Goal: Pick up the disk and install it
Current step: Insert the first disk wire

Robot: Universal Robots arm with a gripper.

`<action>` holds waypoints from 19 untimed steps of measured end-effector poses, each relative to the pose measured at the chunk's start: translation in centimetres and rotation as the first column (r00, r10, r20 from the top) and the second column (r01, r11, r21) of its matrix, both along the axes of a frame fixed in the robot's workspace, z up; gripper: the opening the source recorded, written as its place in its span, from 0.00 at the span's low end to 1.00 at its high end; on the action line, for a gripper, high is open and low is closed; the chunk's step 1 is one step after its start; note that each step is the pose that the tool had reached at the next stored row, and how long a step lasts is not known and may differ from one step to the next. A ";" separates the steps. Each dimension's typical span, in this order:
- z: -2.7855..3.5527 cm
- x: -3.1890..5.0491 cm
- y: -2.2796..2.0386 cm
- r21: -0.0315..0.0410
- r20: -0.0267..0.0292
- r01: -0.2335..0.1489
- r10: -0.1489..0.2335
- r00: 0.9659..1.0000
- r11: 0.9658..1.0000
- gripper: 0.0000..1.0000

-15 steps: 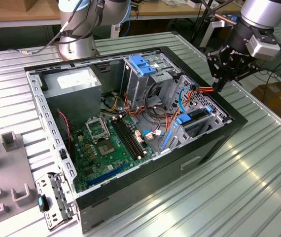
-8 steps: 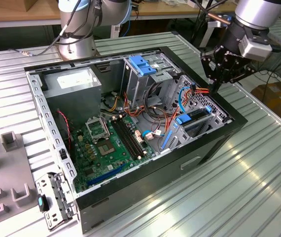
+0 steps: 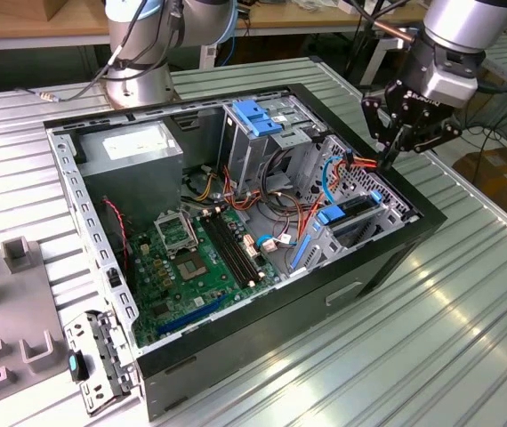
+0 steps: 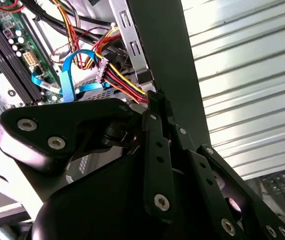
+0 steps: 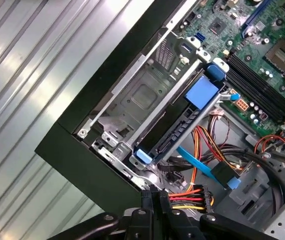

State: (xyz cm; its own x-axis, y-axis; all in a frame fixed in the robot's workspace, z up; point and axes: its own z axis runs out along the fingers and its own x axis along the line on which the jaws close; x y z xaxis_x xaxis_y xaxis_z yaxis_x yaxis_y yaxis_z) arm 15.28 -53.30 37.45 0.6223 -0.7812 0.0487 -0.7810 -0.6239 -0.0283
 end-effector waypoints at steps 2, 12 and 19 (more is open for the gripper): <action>-0.01 0.00 0.00 0.000 0.000 0.030 -0.030 1.000 1.000 0.16; -0.10 -0.56 0.00 0.000 0.000 0.138 -0.138 0.990 0.990 0.16; -0.21 -0.56 0.00 0.000 0.000 0.278 -0.278 0.961 0.961 0.16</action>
State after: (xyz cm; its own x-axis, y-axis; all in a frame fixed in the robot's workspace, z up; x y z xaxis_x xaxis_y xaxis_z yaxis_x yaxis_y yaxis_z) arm 14.72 -53.30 37.23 0.3807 -0.9234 0.0489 -0.9236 -0.3823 -0.0282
